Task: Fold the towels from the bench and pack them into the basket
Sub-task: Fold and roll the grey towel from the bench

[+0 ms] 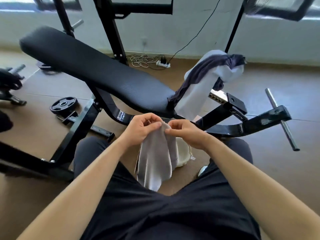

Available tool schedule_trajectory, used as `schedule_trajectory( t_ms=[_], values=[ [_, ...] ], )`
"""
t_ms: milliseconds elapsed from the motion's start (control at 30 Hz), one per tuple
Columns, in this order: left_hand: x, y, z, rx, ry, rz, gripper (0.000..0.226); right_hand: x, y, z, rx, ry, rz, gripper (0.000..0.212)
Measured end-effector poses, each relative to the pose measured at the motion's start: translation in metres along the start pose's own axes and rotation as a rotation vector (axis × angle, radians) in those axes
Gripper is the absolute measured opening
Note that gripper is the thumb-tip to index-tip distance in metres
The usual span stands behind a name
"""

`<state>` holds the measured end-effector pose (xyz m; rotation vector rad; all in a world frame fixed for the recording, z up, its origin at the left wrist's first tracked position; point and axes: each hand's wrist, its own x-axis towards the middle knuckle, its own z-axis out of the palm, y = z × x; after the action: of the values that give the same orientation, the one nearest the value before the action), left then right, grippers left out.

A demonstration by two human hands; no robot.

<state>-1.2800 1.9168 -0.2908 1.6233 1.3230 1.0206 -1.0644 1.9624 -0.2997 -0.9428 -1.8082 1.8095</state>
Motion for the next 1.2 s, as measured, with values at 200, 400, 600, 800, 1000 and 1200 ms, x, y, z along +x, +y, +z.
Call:
schedule_trajectory(
  t_ms=[200, 400, 600, 800, 1000, 1200],
  values=[
    [-0.008, -0.001, -0.013, 0.021, -0.040, 0.001, 0.009, -0.003, -0.004, -0.003, 0.083, -0.110, 0.060, 0.030],
    [0.001, -0.003, -0.011, -0.009, -0.175, 0.003, 0.012, 0.011, -0.002, -0.012, 0.018, -0.141, 0.120, 0.034],
    [0.021, -0.030, -0.007, 0.071, -0.202, -0.052, 0.008, 0.011, 0.028, -0.032, -0.208, -0.025, 0.091, 0.018],
    [0.024, -0.071, 0.001, 0.042, 0.059, -0.187, 0.017, 0.000, 0.093, -0.049, -0.349, 0.052, 0.177, 0.020],
    [0.014, -0.126, -0.004, 0.004, 0.229, -0.338, 0.018, -0.012, 0.151, -0.062, -0.261, 0.362, 0.239, 0.012],
    [-0.006, -0.145, 0.008, -0.024, 0.320, -0.389, 0.020, -0.008, 0.151, -0.063, -0.442, 0.399, 0.289, 0.008]
  ],
)
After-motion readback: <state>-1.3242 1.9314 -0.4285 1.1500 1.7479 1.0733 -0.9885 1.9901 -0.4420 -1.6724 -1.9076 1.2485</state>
